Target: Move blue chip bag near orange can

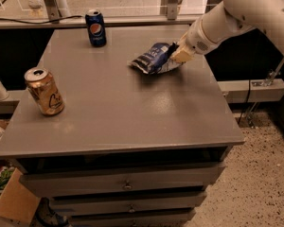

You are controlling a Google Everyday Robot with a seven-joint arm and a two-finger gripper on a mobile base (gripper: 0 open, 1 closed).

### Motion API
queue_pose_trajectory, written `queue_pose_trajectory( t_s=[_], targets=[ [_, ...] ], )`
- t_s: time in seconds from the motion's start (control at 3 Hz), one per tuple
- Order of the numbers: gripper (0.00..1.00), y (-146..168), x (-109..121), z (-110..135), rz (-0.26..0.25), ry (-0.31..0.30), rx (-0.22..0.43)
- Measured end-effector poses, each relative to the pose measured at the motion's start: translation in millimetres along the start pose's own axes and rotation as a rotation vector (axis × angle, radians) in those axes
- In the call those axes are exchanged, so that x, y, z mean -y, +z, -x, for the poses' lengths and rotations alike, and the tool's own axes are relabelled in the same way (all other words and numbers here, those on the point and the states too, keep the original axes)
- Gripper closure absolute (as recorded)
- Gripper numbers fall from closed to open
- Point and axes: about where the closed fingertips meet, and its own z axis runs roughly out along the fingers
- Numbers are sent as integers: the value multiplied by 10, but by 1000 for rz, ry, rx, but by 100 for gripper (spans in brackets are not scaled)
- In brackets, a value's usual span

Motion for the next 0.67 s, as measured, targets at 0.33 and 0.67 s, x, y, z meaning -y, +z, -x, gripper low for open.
queue_pose_trajectory(
  t_s=[0.33,0.67],
  targets=[
    [100,19,-5,9,3,-1,1],
    [100,20,-5,9,3,-1,1]
  ],
)
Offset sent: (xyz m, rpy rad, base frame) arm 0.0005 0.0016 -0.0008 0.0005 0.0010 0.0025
